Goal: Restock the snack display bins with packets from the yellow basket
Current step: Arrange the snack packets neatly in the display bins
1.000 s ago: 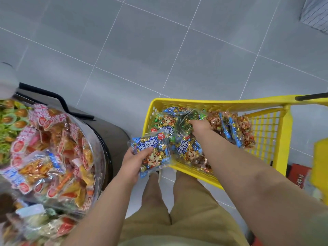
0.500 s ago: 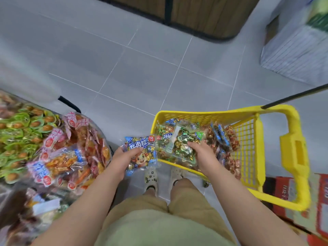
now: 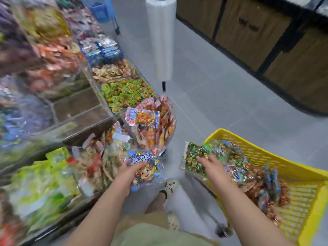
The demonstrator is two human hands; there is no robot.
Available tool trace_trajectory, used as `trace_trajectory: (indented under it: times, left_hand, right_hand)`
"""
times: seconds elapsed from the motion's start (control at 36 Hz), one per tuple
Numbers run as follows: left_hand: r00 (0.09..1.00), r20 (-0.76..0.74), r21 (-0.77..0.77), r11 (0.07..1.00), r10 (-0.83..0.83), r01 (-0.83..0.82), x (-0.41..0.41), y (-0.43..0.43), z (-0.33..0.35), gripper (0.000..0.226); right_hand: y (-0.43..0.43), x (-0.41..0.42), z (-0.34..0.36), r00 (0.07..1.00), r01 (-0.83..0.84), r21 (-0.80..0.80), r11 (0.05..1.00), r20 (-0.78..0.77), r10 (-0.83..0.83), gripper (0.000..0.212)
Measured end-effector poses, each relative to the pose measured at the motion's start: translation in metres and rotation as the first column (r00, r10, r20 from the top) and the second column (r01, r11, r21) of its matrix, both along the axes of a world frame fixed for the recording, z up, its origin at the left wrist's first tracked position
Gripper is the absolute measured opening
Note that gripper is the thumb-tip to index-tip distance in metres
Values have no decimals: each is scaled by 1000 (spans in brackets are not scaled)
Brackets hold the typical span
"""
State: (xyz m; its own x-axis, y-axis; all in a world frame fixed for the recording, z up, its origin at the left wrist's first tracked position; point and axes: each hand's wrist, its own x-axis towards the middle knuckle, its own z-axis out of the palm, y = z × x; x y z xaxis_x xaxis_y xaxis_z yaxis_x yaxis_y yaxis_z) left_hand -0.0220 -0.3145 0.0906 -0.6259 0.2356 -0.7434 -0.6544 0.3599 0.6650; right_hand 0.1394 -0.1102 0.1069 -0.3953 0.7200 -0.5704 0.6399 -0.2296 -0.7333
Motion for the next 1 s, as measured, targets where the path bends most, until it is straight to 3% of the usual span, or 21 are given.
trace_trajectory:
  times: [0.06, 0.11, 0.25, 0.31, 0.39, 0.44, 0.58, 0.72, 1.0]
  left_hand:
    - [996, 14, -9, 996, 85, -84, 5, -34, 6, 52]
    - [989, 9, -29, 989, 145, -145, 7, -67, 12, 47]
    - [952, -24, 10, 952, 306, -306, 9, -144, 29, 90]
    - [922, -41, 39, 922, 386, -385, 7, -170, 32, 84]
    - [877, -27, 84, 876, 479, -476, -2, -206, 34, 80]
    - [855, -35, 112, 852, 517, -511, -9, -230, 39, 79]
    - [819, -164, 177, 833, 550, -524, -45, -290, 42, 99]
    - [849, -257, 165, 886, 462, -433, -103, -354, 51, 113]
    - [810, -454, 136, 928, 371, -348, -232, -446, 88, 99]
  right_hand:
    - [-21, -9, 0, 995, -101, -3, 995, -26, 101, 42]
    - [-43, -18, 1, 984, -173, -13, 985, -47, 173, 20]
    - [-99, -53, 4, 936, -340, -67, 938, -123, 330, 8]
    - [-121, -68, 7, 901, -424, -80, 902, -137, 411, 17]
    - [-153, -94, 16, 859, -507, -45, 861, -105, 501, 55]
    - [-175, -115, 22, 831, -553, -7, 833, -88, 550, 68]
    - [-235, -174, 32, 775, -627, 97, 773, -19, 631, 72]
    - [-297, -237, 50, 760, -643, 155, 750, 6, 650, 74]
    - [-381, -347, 77, 851, -491, 182, 852, -106, 514, 64]
